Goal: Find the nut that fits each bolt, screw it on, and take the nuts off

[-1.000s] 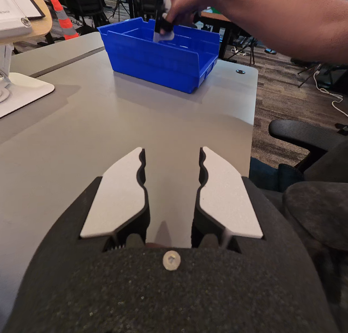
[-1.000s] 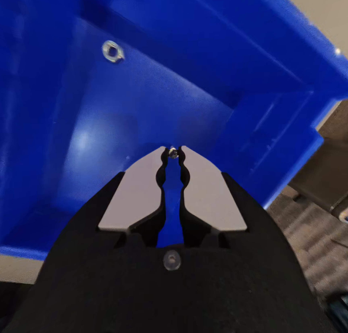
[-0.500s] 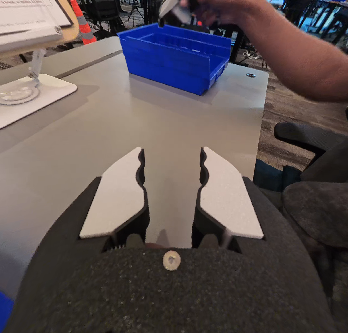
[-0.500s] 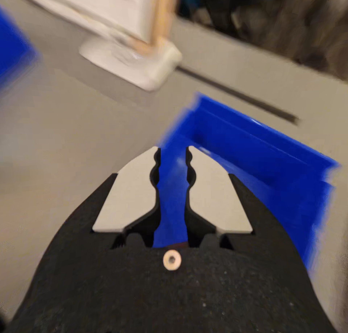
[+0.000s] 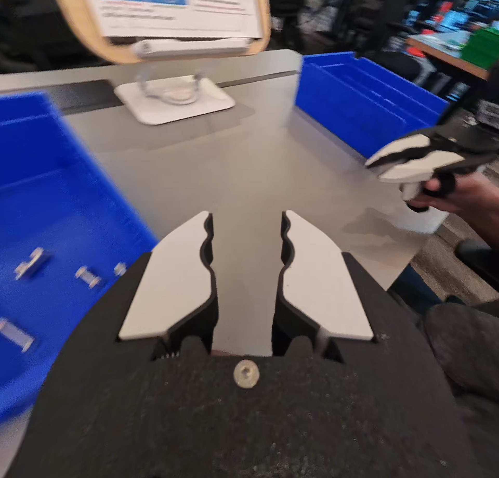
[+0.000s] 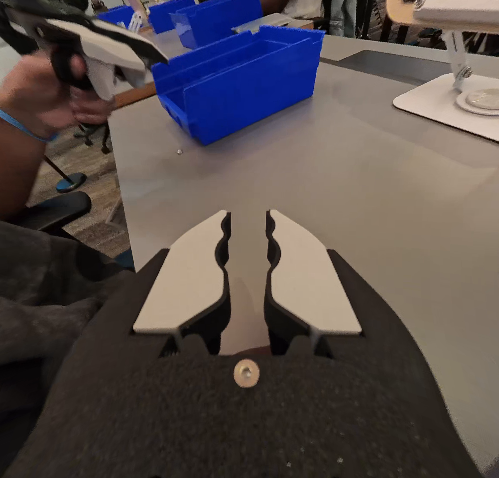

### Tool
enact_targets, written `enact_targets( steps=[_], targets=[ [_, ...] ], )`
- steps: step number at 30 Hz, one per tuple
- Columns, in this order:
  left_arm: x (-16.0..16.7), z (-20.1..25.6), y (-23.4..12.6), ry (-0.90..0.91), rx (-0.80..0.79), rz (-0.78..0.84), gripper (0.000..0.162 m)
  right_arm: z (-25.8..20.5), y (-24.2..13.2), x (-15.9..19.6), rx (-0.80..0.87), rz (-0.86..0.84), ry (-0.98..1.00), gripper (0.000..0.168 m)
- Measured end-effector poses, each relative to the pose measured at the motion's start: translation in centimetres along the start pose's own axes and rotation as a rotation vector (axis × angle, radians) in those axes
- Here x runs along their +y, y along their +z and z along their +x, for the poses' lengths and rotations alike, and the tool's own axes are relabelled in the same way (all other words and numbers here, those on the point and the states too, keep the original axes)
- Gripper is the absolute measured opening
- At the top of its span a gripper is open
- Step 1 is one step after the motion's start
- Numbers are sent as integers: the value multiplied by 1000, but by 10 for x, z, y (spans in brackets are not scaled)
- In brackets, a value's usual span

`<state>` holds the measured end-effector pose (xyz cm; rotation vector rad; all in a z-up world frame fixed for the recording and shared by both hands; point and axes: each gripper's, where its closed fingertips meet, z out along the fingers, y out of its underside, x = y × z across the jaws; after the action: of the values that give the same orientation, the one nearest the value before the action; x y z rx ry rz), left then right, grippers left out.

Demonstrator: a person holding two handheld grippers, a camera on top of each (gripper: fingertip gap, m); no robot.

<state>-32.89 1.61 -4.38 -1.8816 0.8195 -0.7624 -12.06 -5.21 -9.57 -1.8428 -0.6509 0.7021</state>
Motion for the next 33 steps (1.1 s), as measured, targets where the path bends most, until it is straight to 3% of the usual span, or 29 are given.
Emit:
enact_targets(
  steps=[3,6,11,22,23,24,28,33],
  targets=[
    [34,-35,-30,-72,-207,-70,38,3,0,8,29,-31,-51,23],
    [87,-55,-32,8,-319,-256,39,-1,2,9,-1,-31,-38,23],
    [131,-65,-15,171,-282,-463,36,3,4,12,0,-54,-67,21],
    [147,-78,0,249,-101,-579,36,6,5,19,-22,-67,-37,19],
    [148,-75,1,242,-76,-579,29,6,5,19,-22,-68,-37,19],
    [150,-72,1,234,-52,-582,10,6,5,19,-25,-69,-37,19],
    [151,-60,-2,231,-8,-603,10,5,4,18,-30,-71,-37,18],
    [105,8,36,309,173,-470,10,7,0,12,-8,-56,-52,18]
  ],
)
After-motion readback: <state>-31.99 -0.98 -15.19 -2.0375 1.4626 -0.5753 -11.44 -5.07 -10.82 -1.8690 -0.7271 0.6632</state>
